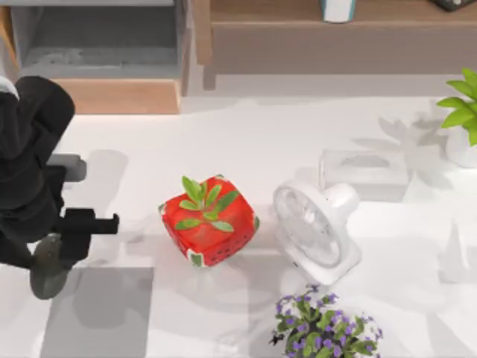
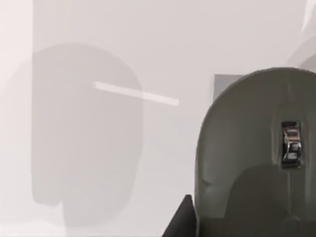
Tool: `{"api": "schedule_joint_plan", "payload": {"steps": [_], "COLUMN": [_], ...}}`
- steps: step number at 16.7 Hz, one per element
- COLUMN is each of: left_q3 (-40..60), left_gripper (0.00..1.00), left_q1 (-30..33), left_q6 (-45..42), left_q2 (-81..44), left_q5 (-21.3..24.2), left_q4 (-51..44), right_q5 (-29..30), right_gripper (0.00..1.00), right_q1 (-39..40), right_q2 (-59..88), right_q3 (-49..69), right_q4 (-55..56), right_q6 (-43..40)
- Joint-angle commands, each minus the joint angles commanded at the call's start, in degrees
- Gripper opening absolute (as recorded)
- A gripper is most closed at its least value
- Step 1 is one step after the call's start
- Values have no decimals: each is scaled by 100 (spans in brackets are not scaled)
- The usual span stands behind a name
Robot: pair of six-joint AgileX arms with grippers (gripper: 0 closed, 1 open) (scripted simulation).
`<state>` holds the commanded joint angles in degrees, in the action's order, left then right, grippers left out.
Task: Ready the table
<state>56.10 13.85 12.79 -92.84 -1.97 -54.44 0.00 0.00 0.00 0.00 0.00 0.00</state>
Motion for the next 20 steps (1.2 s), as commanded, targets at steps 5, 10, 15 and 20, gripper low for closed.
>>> {"api": "schedule_joint_plan", "payload": {"steps": [5,10,15,20], "left_q3": [-1049,-1362,-1349,-1254], "left_gripper": [0,0,0,0], "left_q1": [1036,1367,1345,1238], "left_q6": [996,1245,1230,1191], "left_q2": [604,886,865,1032], "left_q5": [-102,-98,-97,-192], "left_q4": [780,1110,1098,1179], "right_q5": [0,0,0,0], "right_gripper": [100,100,100,100], "right_q1": [0,0,0,0], "right_q2": [0,0,0,0], "right_q3": [0,0,0,0], "right_q4": [0,0,0,0], "right_q6": [0,0,0,0]}}
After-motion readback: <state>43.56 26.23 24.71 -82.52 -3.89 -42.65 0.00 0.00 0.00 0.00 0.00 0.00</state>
